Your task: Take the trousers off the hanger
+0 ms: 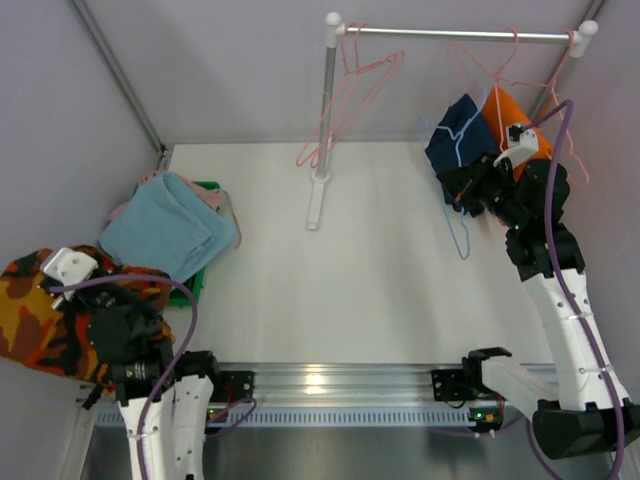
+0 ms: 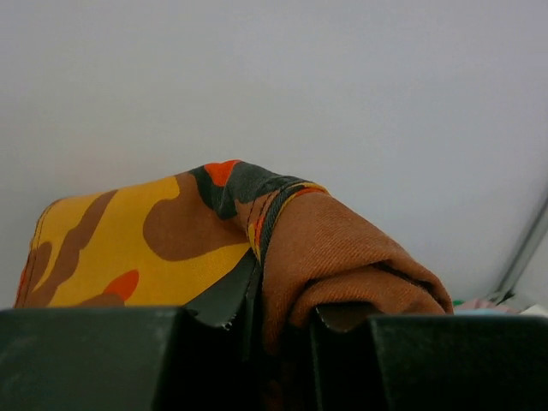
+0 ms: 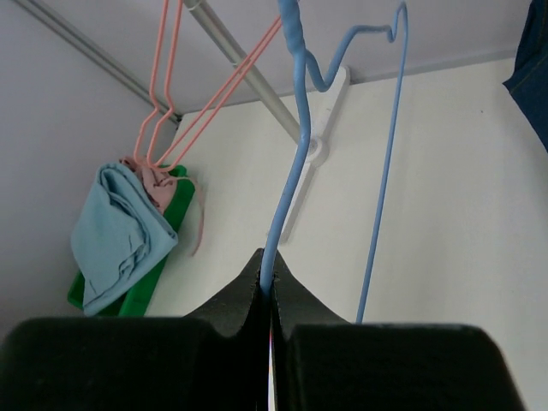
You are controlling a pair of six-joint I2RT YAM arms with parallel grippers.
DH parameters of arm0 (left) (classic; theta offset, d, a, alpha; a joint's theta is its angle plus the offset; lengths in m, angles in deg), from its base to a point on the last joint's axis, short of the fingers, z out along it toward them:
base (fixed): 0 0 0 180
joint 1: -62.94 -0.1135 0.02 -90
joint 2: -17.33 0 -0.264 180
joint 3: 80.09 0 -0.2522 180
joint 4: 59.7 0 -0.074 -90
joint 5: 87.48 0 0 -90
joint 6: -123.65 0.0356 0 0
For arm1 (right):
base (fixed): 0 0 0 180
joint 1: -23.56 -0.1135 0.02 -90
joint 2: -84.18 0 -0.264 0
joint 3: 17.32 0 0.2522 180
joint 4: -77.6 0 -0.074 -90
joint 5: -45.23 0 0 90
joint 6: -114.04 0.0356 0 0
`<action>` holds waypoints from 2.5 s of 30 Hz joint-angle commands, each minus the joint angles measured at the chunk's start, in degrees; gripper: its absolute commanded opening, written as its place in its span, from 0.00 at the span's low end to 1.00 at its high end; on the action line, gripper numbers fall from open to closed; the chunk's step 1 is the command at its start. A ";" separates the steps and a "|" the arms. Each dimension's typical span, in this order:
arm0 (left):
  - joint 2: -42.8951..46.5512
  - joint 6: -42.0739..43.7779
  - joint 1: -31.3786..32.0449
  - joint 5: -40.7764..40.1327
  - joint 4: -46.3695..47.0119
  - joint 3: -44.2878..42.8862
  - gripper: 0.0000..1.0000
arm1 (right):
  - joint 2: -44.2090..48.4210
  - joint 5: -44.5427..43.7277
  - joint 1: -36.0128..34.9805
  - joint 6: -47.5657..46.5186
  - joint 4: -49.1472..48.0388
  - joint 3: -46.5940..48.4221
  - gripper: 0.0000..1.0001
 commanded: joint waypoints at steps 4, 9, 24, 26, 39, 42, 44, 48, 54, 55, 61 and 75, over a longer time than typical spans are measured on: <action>1.36 -4.67 -2.79 2.61 -2.07 4.15 0.00 | 0.04 1.06 -1.30 0.43 -5.15 2.54 0.00; -3.10 -4.50 -2.79 4.64 4.69 6.18 0.00 | -0.66 0.97 -1.38 0.25 -5.33 2.01 0.00; -53.72 -14.60 -3.14 17.37 29.91 -3.19 0.00 | -4.87 0.35 -1.30 -3.17 -3.67 5.88 0.00; -60.99 -16.35 -3.14 19.66 29.84 -6.98 0.00 | -5.32 0.53 -1.38 -3.52 -3.31 6.49 0.00; -59.48 -23.64 -3.23 28.28 10.52 -12.98 0.99 | -6.19 -0.17 -1.30 -6.86 7.23 11.32 0.00; -51.22 -28.56 -3.23 33.26 -2.73 -17.27 0.99 | -7.86 1.22 -1.30 -5.64 9.78 14.57 0.00; -46.39 -30.86 -3.23 37.67 -13.20 -20.26 0.99 | -9.44 2.02 -1.47 -3.44 9.79 16.68 0.00; -41.01 -32.79 -3.23 45.50 -23.32 -26.24 0.99 | -13.39 -3.22 -4.46 -3.00 10.58 19.94 0.00; -36.70 -33.67 -3.23 54.55 -32.82 -26.51 0.99 | -25.85 -13.60 -8.33 -6.50 9.09 34.40 0.00; -36.44 -33.85 -3.23 55.00 -33.79 -26.25 0.99 | -27.62 -15.01 -8.85 -6.86 9.43 36.71 0.00; -34.50 -33.94 -3.23 54.04 -36.96 -24.93 0.99 | -38.69 -18.54 -10.17 -9.14 8.03 50.59 0.00; -34.94 -33.59 -3.23 55.35 -38.36 -25.19 0.99 | -45.75 -19.34 -11.49 -13.28 6.80 50.54 0.00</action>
